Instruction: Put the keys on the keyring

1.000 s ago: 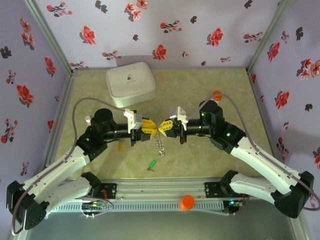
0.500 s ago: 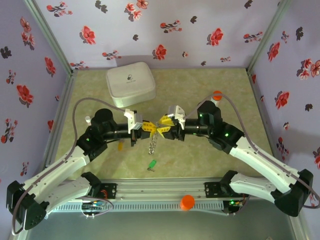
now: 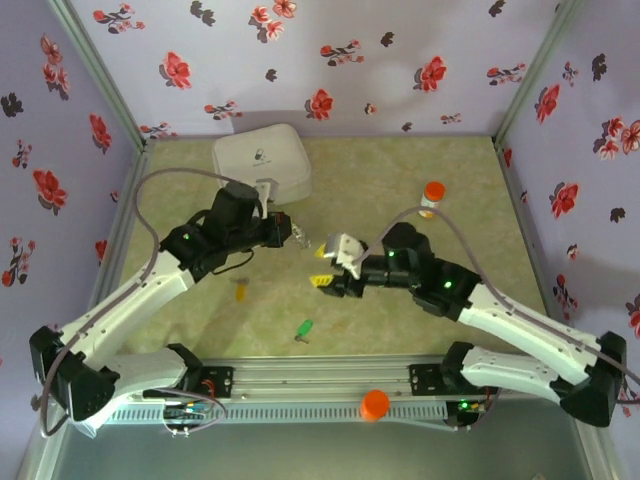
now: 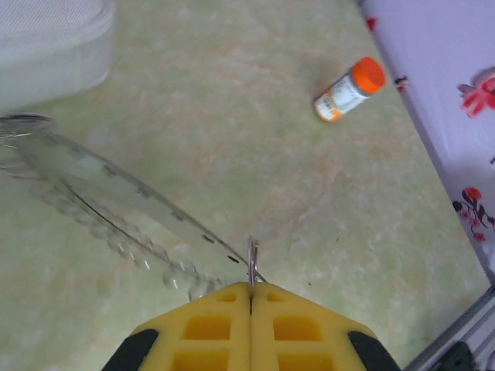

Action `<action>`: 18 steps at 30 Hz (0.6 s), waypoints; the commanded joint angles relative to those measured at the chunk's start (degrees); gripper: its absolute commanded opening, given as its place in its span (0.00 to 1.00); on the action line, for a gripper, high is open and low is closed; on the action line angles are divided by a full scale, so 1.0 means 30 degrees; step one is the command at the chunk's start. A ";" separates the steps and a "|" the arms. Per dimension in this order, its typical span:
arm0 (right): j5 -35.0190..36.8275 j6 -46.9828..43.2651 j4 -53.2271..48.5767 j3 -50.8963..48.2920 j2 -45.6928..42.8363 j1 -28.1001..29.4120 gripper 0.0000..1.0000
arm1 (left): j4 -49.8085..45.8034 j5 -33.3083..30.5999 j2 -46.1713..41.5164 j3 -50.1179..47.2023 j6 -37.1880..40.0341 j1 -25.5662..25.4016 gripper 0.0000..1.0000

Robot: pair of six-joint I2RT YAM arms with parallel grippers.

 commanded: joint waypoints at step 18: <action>0.8628 -0.0241 1.9900 -0.4793 0.8300 0.2326 0.38 | -1.1222 0.2137 0.1985 0.5635 -1.4225 0.0045 0.00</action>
